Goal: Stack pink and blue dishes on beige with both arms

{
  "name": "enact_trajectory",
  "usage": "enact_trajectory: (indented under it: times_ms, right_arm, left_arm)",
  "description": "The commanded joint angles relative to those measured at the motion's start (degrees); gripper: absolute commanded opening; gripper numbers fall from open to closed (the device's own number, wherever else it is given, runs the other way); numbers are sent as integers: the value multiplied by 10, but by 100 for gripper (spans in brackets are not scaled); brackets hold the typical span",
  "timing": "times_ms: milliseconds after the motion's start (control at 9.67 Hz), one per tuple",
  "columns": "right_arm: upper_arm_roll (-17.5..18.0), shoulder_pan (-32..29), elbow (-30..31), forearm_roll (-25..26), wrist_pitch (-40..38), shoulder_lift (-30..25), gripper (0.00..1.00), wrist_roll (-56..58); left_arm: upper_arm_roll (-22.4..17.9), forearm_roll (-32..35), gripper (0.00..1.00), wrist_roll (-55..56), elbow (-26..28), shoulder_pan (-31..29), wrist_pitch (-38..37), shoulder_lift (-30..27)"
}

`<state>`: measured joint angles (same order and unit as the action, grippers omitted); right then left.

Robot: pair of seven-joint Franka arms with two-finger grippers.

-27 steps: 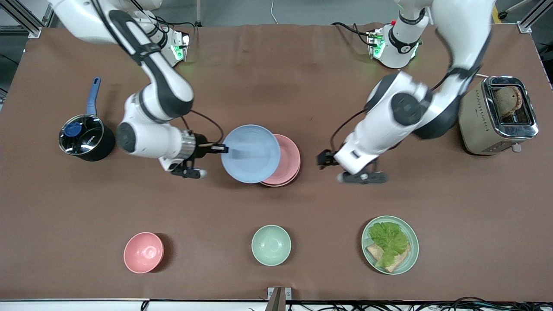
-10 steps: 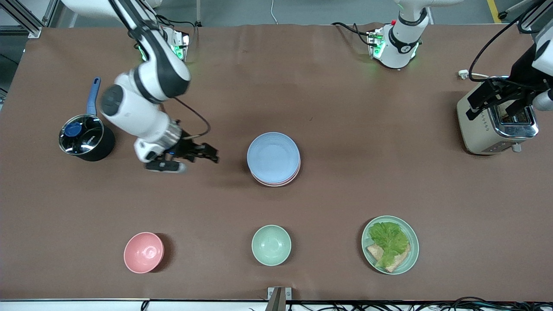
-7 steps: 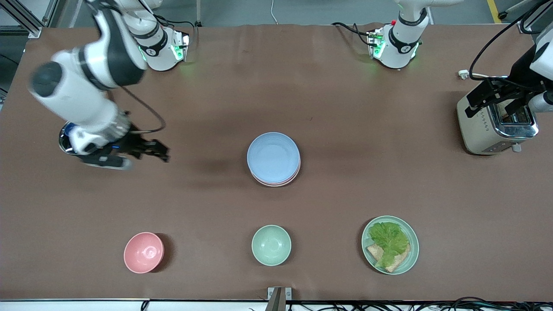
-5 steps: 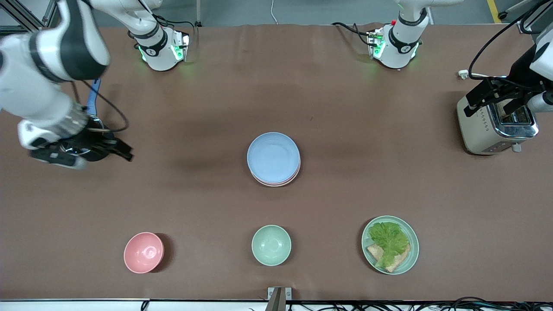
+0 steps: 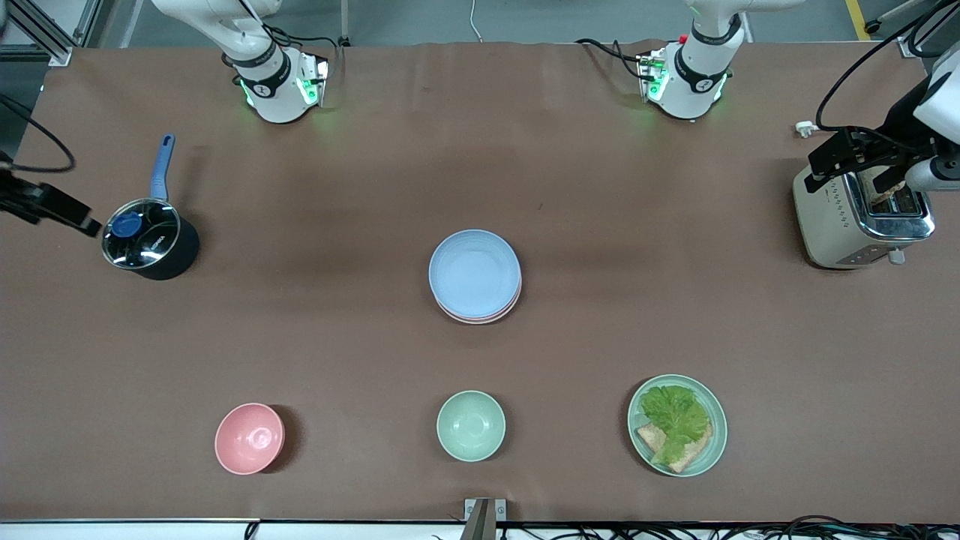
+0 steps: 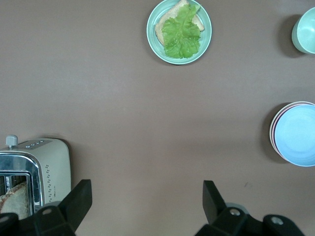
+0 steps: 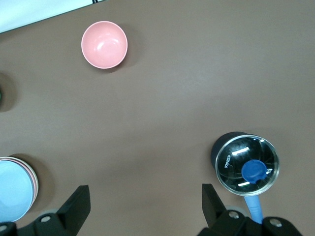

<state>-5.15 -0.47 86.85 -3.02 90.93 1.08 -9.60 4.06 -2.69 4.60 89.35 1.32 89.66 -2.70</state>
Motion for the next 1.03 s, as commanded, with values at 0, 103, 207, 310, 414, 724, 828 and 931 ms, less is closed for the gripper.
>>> enact_trajectory:
  times_ms: [0,103,207,310,414,724,828,931]
  right_arm:
    - [43,-52,-21,4,-28,1,100,3]
    - [23,-38,-21,4,-29,2,100,7]
    - [21,-35,-20,3,-35,2,100,8]
    - [21,-32,-20,3,-39,2,100,8]
    - [21,-29,-20,3,-38,2,100,8]
    - [21,-21,-21,13,-40,2,100,49]
    - [20,-21,-23,17,-45,3,100,56]
    - [22,-20,-26,28,-49,4,100,55]
  left_arm:
    - [-5,1,99,-11,6,4,-12,7]
    - [-5,1,99,-11,6,3,-12,7]
    - [-4,1,99,-11,6,3,-12,6]
    - [-4,1,99,-10,6,3,-12,6]
    - [-5,2,99,-10,6,1,-12,7]
    - [-4,10,99,-10,5,0,-12,7]
    - [-4,10,99,-10,6,0,-12,7]
    - [-4,10,99,-10,6,0,-12,7]
